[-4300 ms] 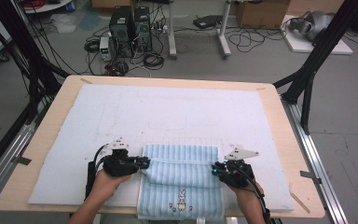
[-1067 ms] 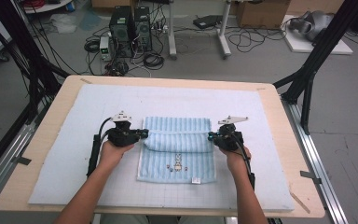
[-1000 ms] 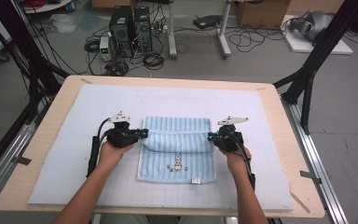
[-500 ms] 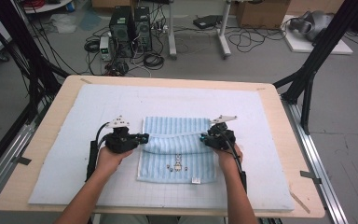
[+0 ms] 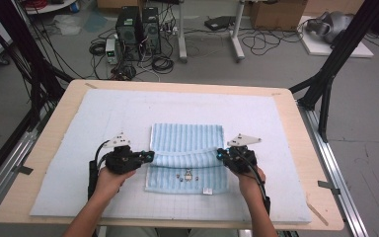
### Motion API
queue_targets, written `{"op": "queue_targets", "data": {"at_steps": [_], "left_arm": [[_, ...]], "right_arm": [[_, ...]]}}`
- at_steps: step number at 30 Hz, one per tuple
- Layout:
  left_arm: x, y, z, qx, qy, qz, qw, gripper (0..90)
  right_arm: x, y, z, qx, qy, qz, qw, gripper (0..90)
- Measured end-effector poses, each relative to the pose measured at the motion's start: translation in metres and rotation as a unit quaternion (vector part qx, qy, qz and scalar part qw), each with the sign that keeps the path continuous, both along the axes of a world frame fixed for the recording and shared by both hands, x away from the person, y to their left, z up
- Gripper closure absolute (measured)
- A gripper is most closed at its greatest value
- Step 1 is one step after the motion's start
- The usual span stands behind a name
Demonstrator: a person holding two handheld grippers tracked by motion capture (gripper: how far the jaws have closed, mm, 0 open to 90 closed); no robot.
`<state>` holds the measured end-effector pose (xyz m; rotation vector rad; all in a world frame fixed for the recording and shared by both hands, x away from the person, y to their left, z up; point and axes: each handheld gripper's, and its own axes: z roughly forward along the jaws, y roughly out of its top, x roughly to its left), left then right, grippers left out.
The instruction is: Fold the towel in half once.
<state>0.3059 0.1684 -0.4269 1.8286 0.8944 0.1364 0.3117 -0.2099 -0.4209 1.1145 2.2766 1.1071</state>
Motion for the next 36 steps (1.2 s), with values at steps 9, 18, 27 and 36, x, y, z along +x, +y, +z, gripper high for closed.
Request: {"op": "queue_targets", "data": {"at_steps": [9,18,27,36], "left_arm": [[-0.025,0.004,-0.008,-0.008,0.010,-0.029,0.9995,84.3],[-0.030,0.023,-0.006,-0.039,0.019,0.018,0.9989,46.9],[-0.010,0.024,-0.005,-0.056,0.010,0.055,0.9969,46.7],[-0.009,0.032,-0.006,-0.050,0.010,0.064,0.9967,46.7]], "right_arm": [[-0.040,-0.013,-0.011,0.017,-0.007,0.012,0.9997,85.8],[-0.062,-0.027,-0.006,0.050,-0.024,-0.007,0.9984,61.3],[-0.018,-0.010,-0.001,0.076,0.000,-0.010,0.9971,43.2],[-0.026,0.002,-0.016,0.017,0.042,0.090,0.9950,81.4]]}}
